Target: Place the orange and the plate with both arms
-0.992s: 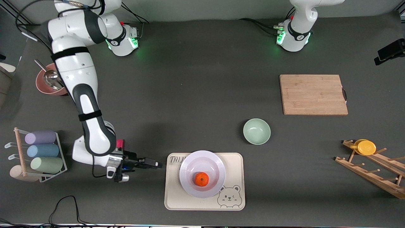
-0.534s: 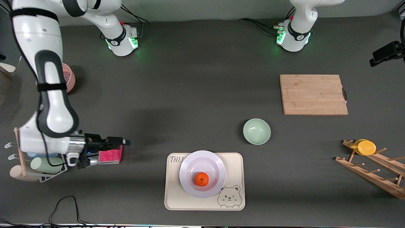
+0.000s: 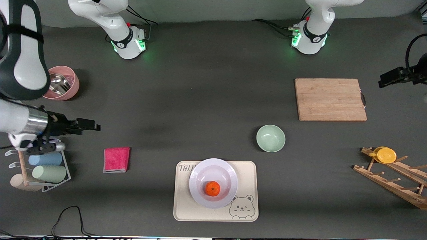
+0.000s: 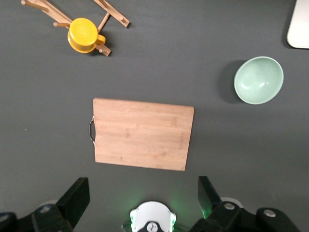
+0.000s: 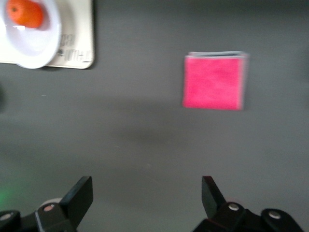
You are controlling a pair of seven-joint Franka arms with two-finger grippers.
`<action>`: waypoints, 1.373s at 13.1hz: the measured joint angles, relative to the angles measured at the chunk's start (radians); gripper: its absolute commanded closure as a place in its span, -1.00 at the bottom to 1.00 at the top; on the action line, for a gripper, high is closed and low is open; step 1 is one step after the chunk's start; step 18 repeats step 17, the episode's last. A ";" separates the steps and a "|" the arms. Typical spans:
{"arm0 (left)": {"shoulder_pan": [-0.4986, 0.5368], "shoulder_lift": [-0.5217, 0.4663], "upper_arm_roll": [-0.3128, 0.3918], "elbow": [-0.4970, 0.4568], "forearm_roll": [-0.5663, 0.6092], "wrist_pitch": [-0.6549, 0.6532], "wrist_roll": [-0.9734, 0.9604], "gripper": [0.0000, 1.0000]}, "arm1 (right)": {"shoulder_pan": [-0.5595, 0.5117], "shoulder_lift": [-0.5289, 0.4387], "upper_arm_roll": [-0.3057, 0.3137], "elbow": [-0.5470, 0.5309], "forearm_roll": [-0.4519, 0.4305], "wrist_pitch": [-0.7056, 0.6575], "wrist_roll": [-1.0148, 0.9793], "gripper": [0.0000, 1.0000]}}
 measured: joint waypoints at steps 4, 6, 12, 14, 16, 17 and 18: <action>0.000 -0.104 0.000 -0.259 0.003 0.188 0.000 -1.00 | -0.004 -0.093 0.009 0.013 -0.138 -0.043 0.079 -1.00; 0.000 -0.179 -0.002 -0.339 0.006 0.196 -0.003 -1.00 | -0.011 -0.122 0.009 0.020 -0.184 -0.048 0.088 -1.00; -0.001 -0.252 -0.048 -0.368 0.015 0.180 -0.052 -1.00 | -0.014 -0.145 0.007 0.060 -0.216 -0.115 0.107 -1.00; -0.003 -0.252 -0.057 -0.368 0.015 0.181 -0.079 -1.00 | -0.014 -0.145 0.007 0.061 -0.217 -0.120 0.108 -1.00; -0.005 -0.252 -0.066 -0.368 0.015 0.181 -0.120 -1.00 | -0.014 -0.145 0.007 0.061 -0.224 -0.120 0.108 -1.00; -0.006 -0.252 -0.067 -0.367 0.015 0.181 -0.129 -1.00 | -0.014 -0.145 0.007 0.061 -0.235 -0.120 0.108 -1.00; -0.006 -0.252 -0.067 -0.367 0.015 0.181 -0.129 -1.00 | -0.014 -0.145 0.007 0.061 -0.235 -0.120 0.108 -1.00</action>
